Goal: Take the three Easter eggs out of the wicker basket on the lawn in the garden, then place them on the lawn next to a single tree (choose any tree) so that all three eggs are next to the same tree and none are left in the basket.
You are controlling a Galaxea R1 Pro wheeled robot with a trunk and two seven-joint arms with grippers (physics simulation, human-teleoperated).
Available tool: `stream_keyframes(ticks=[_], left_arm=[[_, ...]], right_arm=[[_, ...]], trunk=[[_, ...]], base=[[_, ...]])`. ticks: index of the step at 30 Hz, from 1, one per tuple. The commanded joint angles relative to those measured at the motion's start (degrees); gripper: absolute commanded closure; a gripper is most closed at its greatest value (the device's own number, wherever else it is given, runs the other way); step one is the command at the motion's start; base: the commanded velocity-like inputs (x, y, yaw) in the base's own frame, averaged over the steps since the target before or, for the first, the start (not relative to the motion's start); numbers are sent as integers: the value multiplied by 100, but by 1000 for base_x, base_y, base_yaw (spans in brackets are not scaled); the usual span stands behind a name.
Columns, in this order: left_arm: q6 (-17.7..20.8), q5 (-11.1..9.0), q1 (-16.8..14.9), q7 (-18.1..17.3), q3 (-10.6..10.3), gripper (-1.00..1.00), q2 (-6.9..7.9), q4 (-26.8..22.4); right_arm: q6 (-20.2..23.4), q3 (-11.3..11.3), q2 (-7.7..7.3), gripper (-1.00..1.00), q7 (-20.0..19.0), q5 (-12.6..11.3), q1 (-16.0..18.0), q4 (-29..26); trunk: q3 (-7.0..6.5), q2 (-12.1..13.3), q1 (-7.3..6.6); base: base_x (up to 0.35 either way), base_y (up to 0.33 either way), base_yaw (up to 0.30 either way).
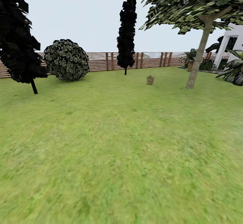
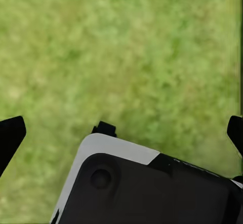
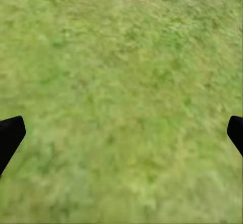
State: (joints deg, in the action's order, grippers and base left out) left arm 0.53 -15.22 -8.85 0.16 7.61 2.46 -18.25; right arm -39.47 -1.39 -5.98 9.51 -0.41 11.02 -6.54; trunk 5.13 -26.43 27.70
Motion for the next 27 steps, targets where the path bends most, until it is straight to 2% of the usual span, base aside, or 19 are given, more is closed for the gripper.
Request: stream_keyframes(ticks=[1,2,3,5,6,12,13,14,15,18,23,25,26,27], left_arm=[[-275,-60,-3,2,-3,-100,-1,-4],[-702,-60,-3,0,0,-100,-7,-4],[-872,-60,-3,-7,1,-100,-9,-4],[-1733,-71,-3,-37,8,-100,-10,1],[-2008,-72,-3,-47,10,-100,-10,2],[-2884,-63,0,-62,12,-100,-9,0],[-3293,-62,3,-58,13,-100,-8,-2],[-3450,-61,4,-57,13,-100,-8,-2],[-3997,-61,5,-48,13,-100,-12,-3],[-4713,-61,6,-31,13,-100,-27,-25],[-4783,-70,6,-10,12,-100,-59,-6],[-4581,-74,6,-8,20,-100,-57,-1],[-4368,-75,6,-8,23,-100,-52,1],[-3962,-78,6,-4,27,-100,-44,3]], right_arm=[[-18,-11,1,-100,-2,-3,5,4],[-17,-11,1,-100,-2,-3,5,4],[-17,-11,1,-100,-2,-3,5,4],[-23,-11,-1,-100,-2,-3,4,4],[-24,-11,0,-100,-2,-3,5,4],[-36,-11,1,-100,-2,-3,5,3],[-38,-11,1,-100,-2,-3,5,3],[-39,-11,1,-100,-2,-3,5,4],[-39,-11,1,-100,-2,-3,5,4],[-37,-11,-1,-100,-2,-3,5,4],[-38,-11,0,-100,-2,-1,5,4],[-36,-11,0,-100,-2,2,5,4],[-39,-11,0,-100,-2,4,5,4],[-41,-11,1,-100,-2,5,5,4]], trunk=[[11,-10,6],[11,-10,6],[11,-10,6],[11,-10,6],[11,-10,6],[11,-10,6],[11,-10,6],[11,-10,6],[11,-10,6],[11,-10,6],[11,-10,6],[11,-10,6],[11,-10,6],[11,-10,6]], base=[[331,-73,0],[331,-81,0],[331,-83,0],[331,-86,0],[331,-88,0],[331,-88,0],[331,-89,0],[331,-89,0],[331,-93,0],[331,-97,0],[331,-101,0],[331,-97,0],[331,-93,0],[331,-90,0]])
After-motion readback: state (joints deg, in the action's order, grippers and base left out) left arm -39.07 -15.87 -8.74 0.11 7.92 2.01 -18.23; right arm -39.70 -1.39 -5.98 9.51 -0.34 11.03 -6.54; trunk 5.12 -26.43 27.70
